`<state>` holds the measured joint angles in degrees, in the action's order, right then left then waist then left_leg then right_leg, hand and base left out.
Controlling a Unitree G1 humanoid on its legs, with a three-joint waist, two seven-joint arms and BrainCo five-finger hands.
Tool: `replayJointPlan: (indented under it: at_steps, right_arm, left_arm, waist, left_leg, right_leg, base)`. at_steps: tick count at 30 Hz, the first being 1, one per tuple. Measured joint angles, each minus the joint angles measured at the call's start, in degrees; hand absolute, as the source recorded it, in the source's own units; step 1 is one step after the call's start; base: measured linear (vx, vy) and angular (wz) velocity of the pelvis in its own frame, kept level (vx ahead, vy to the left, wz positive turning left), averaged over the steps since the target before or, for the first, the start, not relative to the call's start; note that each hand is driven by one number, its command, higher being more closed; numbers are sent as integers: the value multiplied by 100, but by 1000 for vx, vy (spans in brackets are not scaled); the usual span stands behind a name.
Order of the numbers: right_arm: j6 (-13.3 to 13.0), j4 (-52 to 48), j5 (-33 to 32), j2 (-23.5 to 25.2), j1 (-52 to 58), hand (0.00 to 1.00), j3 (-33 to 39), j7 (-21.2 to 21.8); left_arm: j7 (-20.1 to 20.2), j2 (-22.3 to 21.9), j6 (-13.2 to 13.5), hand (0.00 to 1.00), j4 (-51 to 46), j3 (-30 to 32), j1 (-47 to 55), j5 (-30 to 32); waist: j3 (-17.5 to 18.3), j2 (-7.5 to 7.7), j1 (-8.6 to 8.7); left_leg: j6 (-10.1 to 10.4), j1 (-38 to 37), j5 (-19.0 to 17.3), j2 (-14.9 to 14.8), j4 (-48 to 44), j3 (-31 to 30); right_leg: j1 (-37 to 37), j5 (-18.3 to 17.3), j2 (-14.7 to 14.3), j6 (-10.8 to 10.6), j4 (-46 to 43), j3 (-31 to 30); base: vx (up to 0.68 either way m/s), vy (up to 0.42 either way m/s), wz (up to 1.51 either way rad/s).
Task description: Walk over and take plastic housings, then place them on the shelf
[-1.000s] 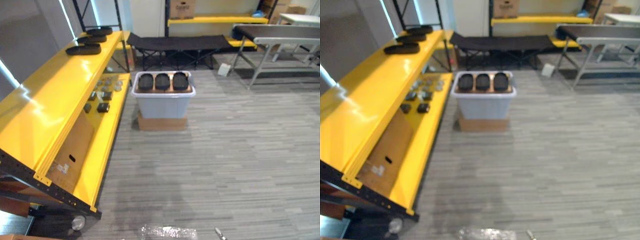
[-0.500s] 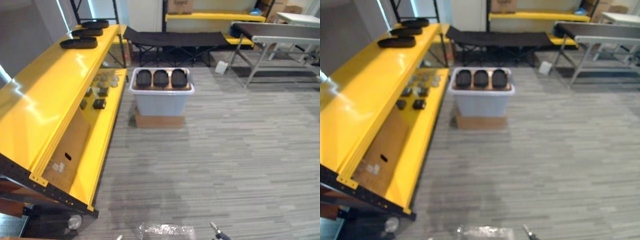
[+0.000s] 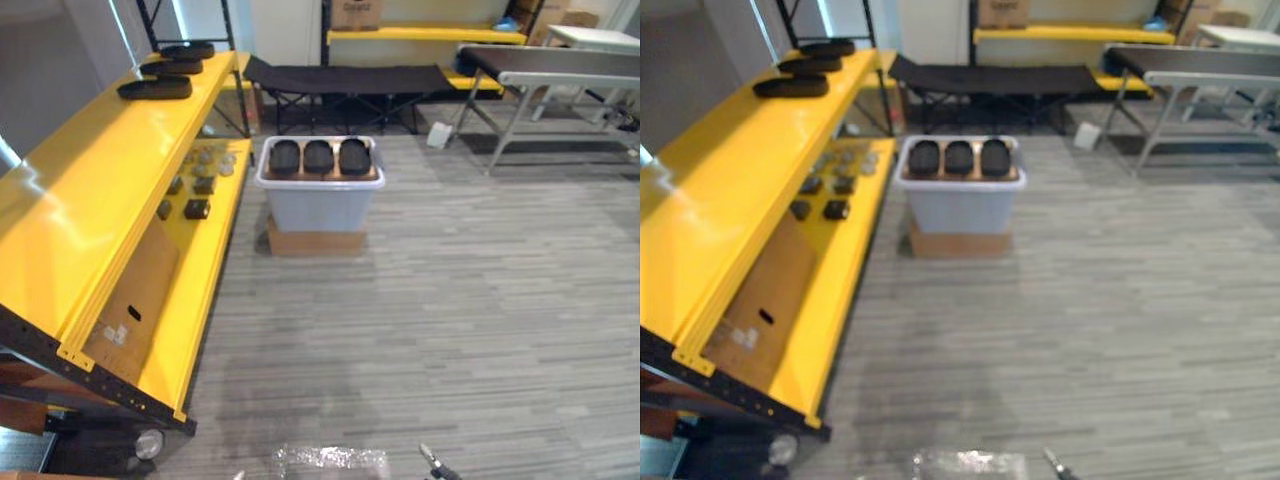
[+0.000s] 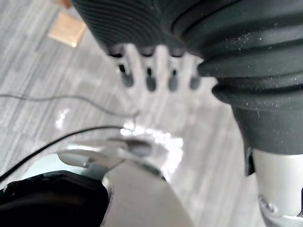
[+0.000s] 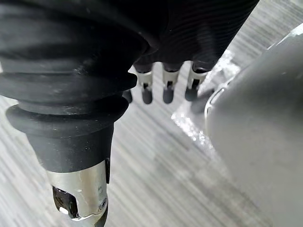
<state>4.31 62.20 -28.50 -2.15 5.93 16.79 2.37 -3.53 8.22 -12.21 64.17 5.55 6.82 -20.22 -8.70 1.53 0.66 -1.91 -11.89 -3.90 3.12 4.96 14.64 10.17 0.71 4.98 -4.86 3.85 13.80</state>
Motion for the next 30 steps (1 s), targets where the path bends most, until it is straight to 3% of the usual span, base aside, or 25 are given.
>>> replayJointPlan:
  at_steps: [3,5,7,8,9,11,13,15,19,20,21,23,24,26,27,29,30]
  right_arm:
    - [-3,-6,-2,30,-12,0,17,1]
    - [-8,-25,-15,46,-25,0,69,-3]
    - [0,-103,-253,-2,-69,0,178,-41]
    - [3,-149,-300,-8,-68,0,211,-37]
    - [38,-149,-336,22,-29,0,223,9]
    - [72,-83,-305,110,39,0,335,33]
    - [102,-31,-214,192,158,0,611,41]
    - [193,-12,21,243,429,0,802,76]
    - [412,-10,251,251,694,0,894,147]
    - [463,-26,255,196,720,0,935,190]
    - [458,-58,351,124,737,0,938,262]
    - [442,-79,511,31,638,0,889,292]
    - [385,-91,638,-96,438,0,892,292]
    - [261,-44,680,-183,207,0,892,284]
    - [121,-37,666,-245,25,0,894,258]
    - [-1,-109,564,-243,-172,0,890,249]
    - [-73,-205,499,-234,-309,0,889,244]
  left_arm:
    - [11,0,84,0,1,1,3,52]
    - [25,-12,85,0,0,-5,-6,176]
    - [-5,-24,86,0,-18,-132,-43,337]
    - [-35,10,91,0,-7,-181,-94,337]
    - [-92,70,129,0,-1,-185,-87,345]
    - [-190,153,298,0,-1,-151,-97,259]
    - [-241,96,426,0,-5,27,-112,205]
    - [-260,-13,533,0,-53,370,-114,57]
    - [-339,-267,704,0,-508,807,-133,-384]
    - [-389,-439,759,0,-644,957,-94,-474]
    - [-426,-562,820,0,-724,1026,-73,-473]
    - [-432,-734,846,0,-843,1126,-135,-473]
    - [-462,-835,860,0,-903,1170,-142,-520]
    - [-518,-882,844,0,-887,1156,-156,-601]
    - [-520,-884,851,0,-894,1028,-147,-602]
    - [-515,-874,879,0,-909,946,-166,-587]
    - [-512,-877,892,0,-904,950,-175,-568]
  waist:
    - [-20,31,-9]
    - [-70,41,10]
    - [-256,-35,22]
    - [-307,-53,31]
    - [-359,34,51]
    - [-401,200,26]
    - [-411,195,37]
    - [-424,158,34]
    - [-405,123,31]
    - [-337,13,60]
    - [-274,-108,78]
    - [-249,-245,26]
    - [-384,-430,-16]
    - [-467,-491,-49]
    - [-463,-494,-128]
    - [-463,-485,-185]
    - [-463,-486,-190]
  left_leg:
    - [34,-4,-32,16,3,-1]
    - [6,-10,-84,19,3,-8]
    - [-154,-215,-141,-52,-25,0]
    - [-158,-298,-137,-57,-30,-1]
    - [-158,-364,-169,-62,-30,-1]
    - [-77,-438,-221,-92,-31,7]
    - [50,-447,-300,-220,-103,31]
    - [381,-417,-620,-428,-499,97]
    - [661,-408,-1245,-680,-1026,102]
    - [813,-398,-1426,-903,-1275,112]
    - [979,-130,-1614,-1221,-2057,12]
    - [846,831,-1406,-1728,-4065,-38]
    - [829,1500,-1352,-2127,-5370,-41]
    - [841,1782,-1358,-2085,-5528,0]
    - [854,1895,-1346,-1761,-4952,95]
    - [806,2052,-1274,-1425,-4061,217]
    - [747,2178,-1026,-1173,-3116,197]
  right_leg:
    - [23,-28,20,-3,1,25]
    - [-290,-406,136,-80,-778,33]
    - [-1245,-680,371,-113,-2979,18]
    - [-1425,-824,441,-28,-3364,27]
    - [-1604,-1034,540,-8,-3520,36]
    - [-1759,-1043,614,-53,-3140,49]
    - [-1910,-878,581,-82,-2574,57]
    - [-1904,-426,540,-41,-1997,16]
    - [-1908,-339,423,87,-1944,-5]
    - [-1858,-421,263,194,-2034,26]
    - [-1735,-354,62,168,-2033,115]
    - [-1513,-496,-153,343,-1835,285]
    - [-1028,-398,-350,495,-1505,362]
    - [-517,-350,-386,579,-1225,388]
    - [-157,-351,-288,577,-992,384]
    - [102,-371,-219,541,-741,359]
    - [218,-414,-194,474,-617,348]
  base:
    - [-1,-9,2]
    - [-16,18,3]
    - [22,63,-5]
    - [65,44,1]
    - [100,63,6]
    - [106,40,1]
    - [147,-3,-7]
    - [200,-45,-13]
    - [286,-198,-10]
    - [354,-296,21]
    - [378,-340,36]
    - [367,-347,26]
    - [465,-378,7]
    - [434,-282,0]
    - [293,-125,-12]
    - [310,-76,-19]
    - [414,15,-15]
